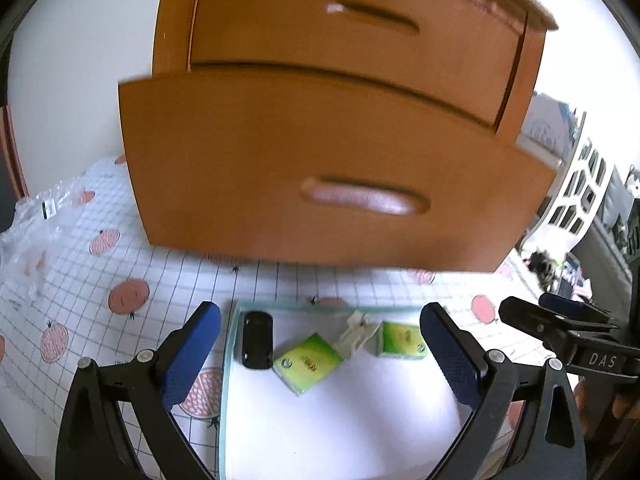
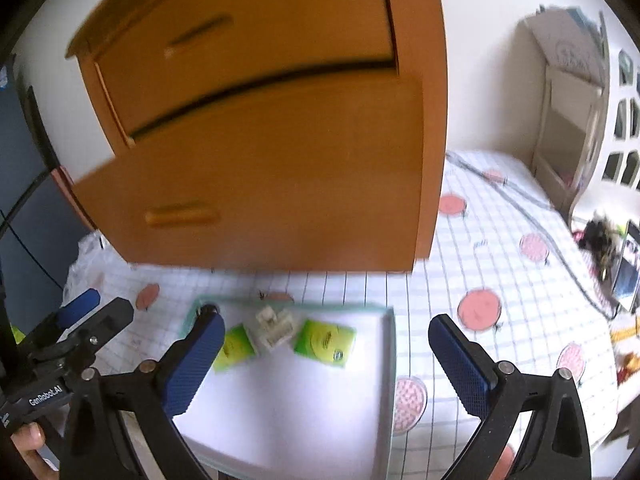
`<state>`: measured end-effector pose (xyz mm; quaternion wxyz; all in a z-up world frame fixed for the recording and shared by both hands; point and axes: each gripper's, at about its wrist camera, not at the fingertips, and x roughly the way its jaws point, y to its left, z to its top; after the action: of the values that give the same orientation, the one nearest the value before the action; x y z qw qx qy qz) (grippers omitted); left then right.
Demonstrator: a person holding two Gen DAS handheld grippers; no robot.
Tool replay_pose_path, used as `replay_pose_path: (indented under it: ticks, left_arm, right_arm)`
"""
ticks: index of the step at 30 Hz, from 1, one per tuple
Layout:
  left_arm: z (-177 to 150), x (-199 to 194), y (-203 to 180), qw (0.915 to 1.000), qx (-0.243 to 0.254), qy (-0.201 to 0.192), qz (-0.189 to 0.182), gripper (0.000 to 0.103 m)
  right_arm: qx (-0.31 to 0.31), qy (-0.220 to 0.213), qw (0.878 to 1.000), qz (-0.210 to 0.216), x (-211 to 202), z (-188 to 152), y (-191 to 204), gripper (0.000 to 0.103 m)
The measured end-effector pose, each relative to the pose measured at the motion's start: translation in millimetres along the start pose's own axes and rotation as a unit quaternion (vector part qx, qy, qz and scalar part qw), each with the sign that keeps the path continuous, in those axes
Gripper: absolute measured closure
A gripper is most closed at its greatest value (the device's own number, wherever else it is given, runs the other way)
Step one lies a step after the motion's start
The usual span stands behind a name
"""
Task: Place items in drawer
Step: 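Withdraw both tools from the drawer back over the tray, then move both open tools down toward the black car and green tissue pack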
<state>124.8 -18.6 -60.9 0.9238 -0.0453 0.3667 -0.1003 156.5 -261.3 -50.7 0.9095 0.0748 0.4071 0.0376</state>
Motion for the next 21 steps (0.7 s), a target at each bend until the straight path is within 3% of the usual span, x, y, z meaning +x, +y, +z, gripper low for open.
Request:
replay_pose_path:
  ticks: [9, 21]
  left_arm:
    - [-36.1, 45.3, 15.0, 0.9966, -0.020, 0.079, 0.014, 0.003]
    - [-50.5, 73.5, 33.5, 0.9921, -0.050, 0.105, 0.047, 0.003]
  right_arm:
    - [0.009, 0.095, 0.995, -0.020, 67.0, -37.3, -8.6, 0.000]
    - [-0.007, 0.130, 0.991, -0.020, 98.0, -55.4, -8.5, 0.000]
